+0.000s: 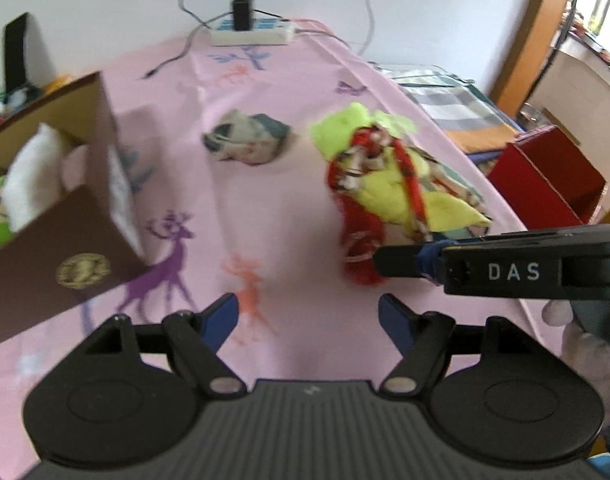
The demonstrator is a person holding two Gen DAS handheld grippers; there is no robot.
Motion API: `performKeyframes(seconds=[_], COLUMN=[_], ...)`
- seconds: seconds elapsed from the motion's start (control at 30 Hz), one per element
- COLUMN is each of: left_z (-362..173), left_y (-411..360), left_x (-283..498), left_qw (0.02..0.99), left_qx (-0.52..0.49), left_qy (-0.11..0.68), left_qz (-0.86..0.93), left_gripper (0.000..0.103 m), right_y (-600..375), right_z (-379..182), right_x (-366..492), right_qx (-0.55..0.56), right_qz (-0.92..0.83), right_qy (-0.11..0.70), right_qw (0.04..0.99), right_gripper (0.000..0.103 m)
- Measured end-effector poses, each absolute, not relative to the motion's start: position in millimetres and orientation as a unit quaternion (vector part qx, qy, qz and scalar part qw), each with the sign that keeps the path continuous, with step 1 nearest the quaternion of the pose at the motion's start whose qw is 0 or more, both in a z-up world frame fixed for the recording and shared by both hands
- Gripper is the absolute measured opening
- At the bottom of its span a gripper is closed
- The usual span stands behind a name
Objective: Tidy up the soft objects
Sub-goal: 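Move the right gripper to the red-and-white scarf on the yellow plush, then grasp the red-and-white scarf with the right gripper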
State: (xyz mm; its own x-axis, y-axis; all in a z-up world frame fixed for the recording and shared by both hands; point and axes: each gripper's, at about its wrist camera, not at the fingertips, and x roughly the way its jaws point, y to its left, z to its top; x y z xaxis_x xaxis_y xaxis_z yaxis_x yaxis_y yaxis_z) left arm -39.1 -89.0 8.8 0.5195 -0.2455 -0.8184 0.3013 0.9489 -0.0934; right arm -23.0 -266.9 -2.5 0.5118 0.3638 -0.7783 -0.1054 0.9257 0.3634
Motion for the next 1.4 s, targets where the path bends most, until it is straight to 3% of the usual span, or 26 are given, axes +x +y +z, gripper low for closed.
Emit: performKeyframes(seconds=[0.83, 1.03, 1.1, 1.17, 1.2, 1.4], left_z=[1, -6, -10, -13, -14, -13], left_y=[-129, -129, -130, -131, -132, -133], left_x=[38, 51, 56, 58, 58, 56], left_qw=[0.893, 0.889, 0.883, 0.877, 0.875, 0.877], left_qx=[0.025, 0.020, 0.016, 0.010, 0.009, 0.006], left_qy=[0.381, 0.381, 0.390, 0.398, 0.400, 0.394], left_qz=[-0.237, -0.253, -0.261, -0.270, -0.273, -0.275], left_gripper=[0.077, 0.057, 0.045, 0.022, 0.016, 0.008], right_y=[-304, -297, -296, -293, -292, -281], right_z=[21, 11, 9, 9, 8, 5], right_x=[36, 49, 51, 53, 53, 51], right_qx=[0.114, 0.103, 0.098, 0.089, 0.083, 0.049], right_qz=[0.129, 0.138, 0.144, 0.147, 0.148, 0.151], right_qy=[0.397, 0.410, 0.411, 0.409, 0.408, 0.403], right_qw=[0.901, 0.896, 0.895, 0.896, 0.897, 0.901], right_gripper=[0.020, 0.019, 0.016, 0.014, 0.012, 0.000])
